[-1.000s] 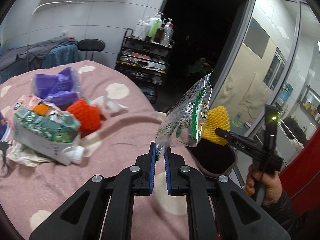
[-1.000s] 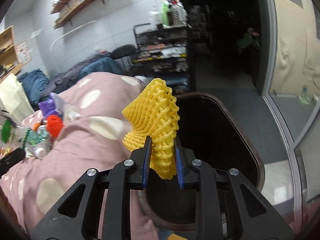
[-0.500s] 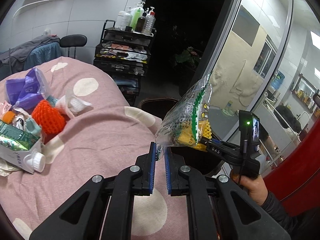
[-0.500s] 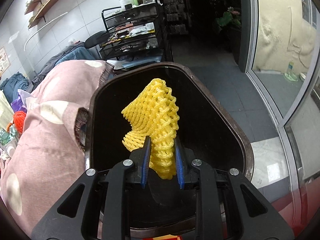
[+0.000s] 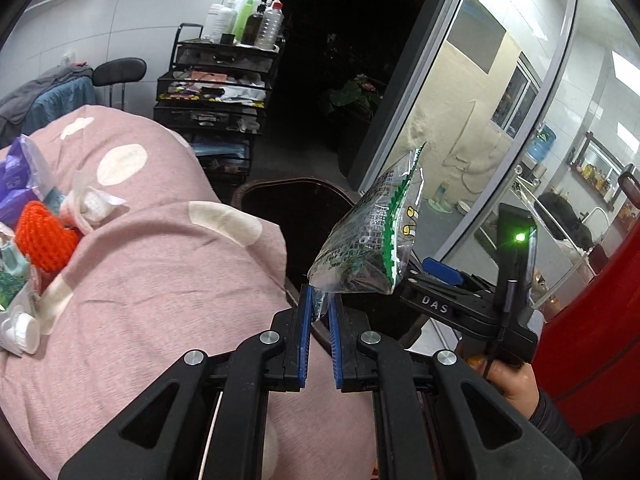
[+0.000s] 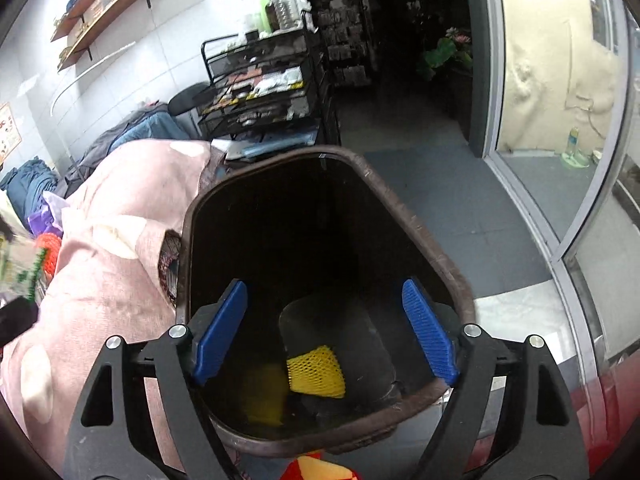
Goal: Collect trash
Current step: 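Carry the yellow foam net to the brown bin and open the right gripper, then lower the clear snack wrapper into the bin and open the left gripper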
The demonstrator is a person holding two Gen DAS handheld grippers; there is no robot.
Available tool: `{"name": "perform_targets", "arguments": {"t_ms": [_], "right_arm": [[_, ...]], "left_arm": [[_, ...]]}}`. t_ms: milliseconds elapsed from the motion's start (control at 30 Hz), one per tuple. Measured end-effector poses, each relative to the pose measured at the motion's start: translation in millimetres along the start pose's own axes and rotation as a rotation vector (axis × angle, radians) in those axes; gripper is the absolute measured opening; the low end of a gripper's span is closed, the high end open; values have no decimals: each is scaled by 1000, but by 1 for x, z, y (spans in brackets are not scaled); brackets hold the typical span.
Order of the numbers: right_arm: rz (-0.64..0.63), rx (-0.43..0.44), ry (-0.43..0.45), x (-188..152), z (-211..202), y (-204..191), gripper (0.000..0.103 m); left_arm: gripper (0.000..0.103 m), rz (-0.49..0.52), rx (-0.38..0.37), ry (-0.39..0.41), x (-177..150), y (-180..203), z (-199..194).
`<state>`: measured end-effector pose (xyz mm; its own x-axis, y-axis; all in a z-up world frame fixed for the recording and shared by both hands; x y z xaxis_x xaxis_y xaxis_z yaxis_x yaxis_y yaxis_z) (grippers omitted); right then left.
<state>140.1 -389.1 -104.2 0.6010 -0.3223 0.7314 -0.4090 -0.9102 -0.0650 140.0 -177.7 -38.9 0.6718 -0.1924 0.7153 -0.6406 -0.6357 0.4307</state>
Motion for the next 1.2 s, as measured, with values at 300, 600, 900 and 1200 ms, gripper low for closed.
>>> {"name": "perform_targets", "arguments": {"t_ms": [300,600,900,1200], "right_arm": [[76,-60,76,10,-30,28,87],[108,-89,82,18,-34,45,87],[121,-114,88,19,-35,58,90],[140,-132,76,20,-30,67,96]], "left_arm": [[9,29,-32,-82,10,11,37],[9,23,-43,-183,15,16,71],[12,-7,-32,-258,12,10,93],[86,48,20,-244,14,15,91]]}}
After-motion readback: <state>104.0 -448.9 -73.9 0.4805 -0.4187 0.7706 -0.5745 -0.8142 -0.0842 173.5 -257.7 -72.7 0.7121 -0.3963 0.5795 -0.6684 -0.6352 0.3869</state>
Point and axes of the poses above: each gripper's, at about its wrist camera, not at the fingertips, and z roughly the way its jaws point, y to its right, x to its top, the point moved 1 cm from there along z, roughly the way its jaws point, and after that the axes turned 11 degrees about -x, right-handed, at the moved point
